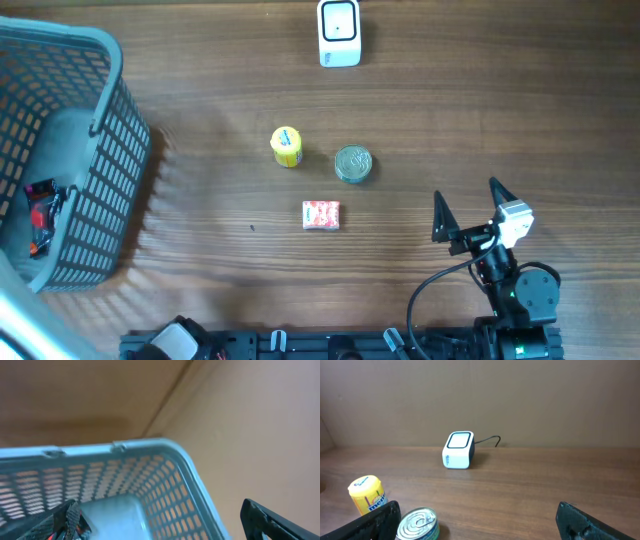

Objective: Scan the item barcode

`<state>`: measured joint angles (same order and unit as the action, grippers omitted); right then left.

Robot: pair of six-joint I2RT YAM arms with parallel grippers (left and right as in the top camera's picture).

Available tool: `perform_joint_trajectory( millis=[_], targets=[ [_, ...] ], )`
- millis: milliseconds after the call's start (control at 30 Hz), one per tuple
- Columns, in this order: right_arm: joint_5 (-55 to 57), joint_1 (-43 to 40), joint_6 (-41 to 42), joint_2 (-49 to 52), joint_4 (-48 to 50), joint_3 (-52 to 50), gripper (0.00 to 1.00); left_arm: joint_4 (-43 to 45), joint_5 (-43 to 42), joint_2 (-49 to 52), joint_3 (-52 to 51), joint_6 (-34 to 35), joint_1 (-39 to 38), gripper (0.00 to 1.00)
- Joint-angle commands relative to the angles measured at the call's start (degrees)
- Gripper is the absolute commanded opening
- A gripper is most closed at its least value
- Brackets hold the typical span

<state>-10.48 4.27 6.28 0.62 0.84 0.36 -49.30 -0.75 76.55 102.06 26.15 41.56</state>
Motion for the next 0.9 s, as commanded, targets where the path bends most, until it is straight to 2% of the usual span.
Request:
perform_joint_trajectory(
  millis=[0,33,100,167,200,300,433,533,633,733,867],
  targets=[
    [2.2,0.3,1.2,-0.2,0.2,-0.1,1.00,0.3,-7.8,4.1,-0.1,-4.4,0.3,1.00],
    [3.4,0.3,2.1,-0.2,0.2,-0.1,1.00,0.7,-7.8,5.7,-0.1,-6.6,0.3,1.00],
    [1.2,0.3,11.0,-0.2,2.1,0.0,1.00,1.6,-7.7,8.3,-0.1,-9.9,0.3,1.00],
    [-8.1,0.3,10.0,-0.2,5.0,0.2,1.00,1.5,-7.3,10.9,-0.1,-13.6,0.3,1.00],
    [-8.7,0.3,10.2,0.0,4.9,1.0,1.00,1.4,-6.8,12.1,-0.3,-14.2,0.3,1.00],
    [-8.0,0.3,6.2,1.5,5.0,3.1,1.00,2.0,-6.7,13.0,-1.8,-15.5,0.3,1.00],
    [-4.4,0.3,5.2,7.2,5.4,9.1,1.00,3.0,-6.7,13.0,-3.6,-17.7,0.3,1.00],
    [-4.5,0.3,1.6,19.9,4.7,17.5,1.00,3.3,-6.7,13.0,-4.5,-18.1,0.3,1.00],
    [-5.1,0.3,0.7,38.3,-1.3,30.2,1.00,3.5,-6.7,13.0,-6.1,-18.3,0.3,1.00],
    [-5.0,0.3,0.3,52.5,-10.7,43.0,1.00,4.1,-6.9,13.0,-8.6,-20.4,0.3,1.00],
    [-5.2,0.3,-0.3,70.1,-30.5,63.5,1.00,5.2,-6.8,13.0,-12.9,-21.3,0.3,1.00]
  ],
)
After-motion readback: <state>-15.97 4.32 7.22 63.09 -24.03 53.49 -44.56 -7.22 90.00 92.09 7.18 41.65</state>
